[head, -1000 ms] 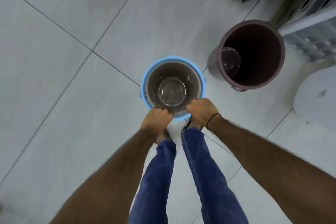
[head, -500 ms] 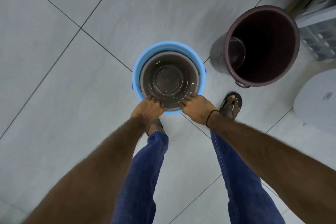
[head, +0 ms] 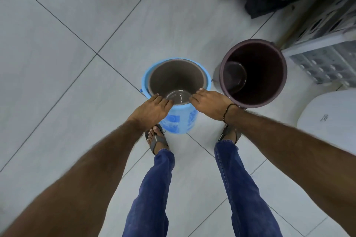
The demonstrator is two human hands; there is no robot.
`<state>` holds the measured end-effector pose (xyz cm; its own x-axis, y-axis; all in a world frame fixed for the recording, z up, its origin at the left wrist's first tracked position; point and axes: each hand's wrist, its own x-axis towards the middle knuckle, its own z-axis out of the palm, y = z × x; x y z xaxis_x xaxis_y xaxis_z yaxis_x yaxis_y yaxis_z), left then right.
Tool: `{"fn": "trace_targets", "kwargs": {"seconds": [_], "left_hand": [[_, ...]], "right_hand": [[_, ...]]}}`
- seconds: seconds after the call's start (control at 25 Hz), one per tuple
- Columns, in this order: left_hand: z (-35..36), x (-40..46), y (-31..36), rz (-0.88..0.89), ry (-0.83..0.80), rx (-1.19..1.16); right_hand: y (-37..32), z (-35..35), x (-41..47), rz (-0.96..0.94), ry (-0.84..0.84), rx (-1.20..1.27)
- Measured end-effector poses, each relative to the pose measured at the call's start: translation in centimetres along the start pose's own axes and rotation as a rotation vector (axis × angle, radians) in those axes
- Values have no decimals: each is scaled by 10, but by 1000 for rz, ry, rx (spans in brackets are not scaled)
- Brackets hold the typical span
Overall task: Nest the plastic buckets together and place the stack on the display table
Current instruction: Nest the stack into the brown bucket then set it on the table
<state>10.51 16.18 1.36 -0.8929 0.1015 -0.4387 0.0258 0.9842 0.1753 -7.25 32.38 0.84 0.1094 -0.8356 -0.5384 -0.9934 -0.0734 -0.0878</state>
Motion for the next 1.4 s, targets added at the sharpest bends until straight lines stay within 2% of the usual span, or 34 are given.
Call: {"fn": "trace_targets", "kwargs": {"seconds": [0.2, 0.36, 0.48, 0.6, 0.72, 0.84, 1.04, 1.2, 1.4], "left_hand": [[-101, -4, 10, -35, 35, 119], [-189, 15, 12, -4, 173, 309], [-238, 42, 31, 59, 227, 387], [-262, 78, 68, 137, 315, 424], [-260, 120, 107, 190, 384, 416], [-229, 158, 144, 236, 390, 373], [-162, 201, 171, 220, 283, 303], [-125, 203, 186, 252, 182, 250], [-83, 202, 202, 151, 63, 211]], "right_hand": [[35, -80, -46, 32, 102, -45], [73, -143, -98, 142, 230, -82], [103, -167, -148, 232, 290, -114], [127, -167, -201, 318, 256, -107], [149, -147, -246, 417, 222, -85], [164, -103, -272, 452, 166, -42], [171, -25, -264, 463, 48, 65], [169, 13, -262, 410, -12, 119], [155, 50, -238, 378, -75, 170]]}}
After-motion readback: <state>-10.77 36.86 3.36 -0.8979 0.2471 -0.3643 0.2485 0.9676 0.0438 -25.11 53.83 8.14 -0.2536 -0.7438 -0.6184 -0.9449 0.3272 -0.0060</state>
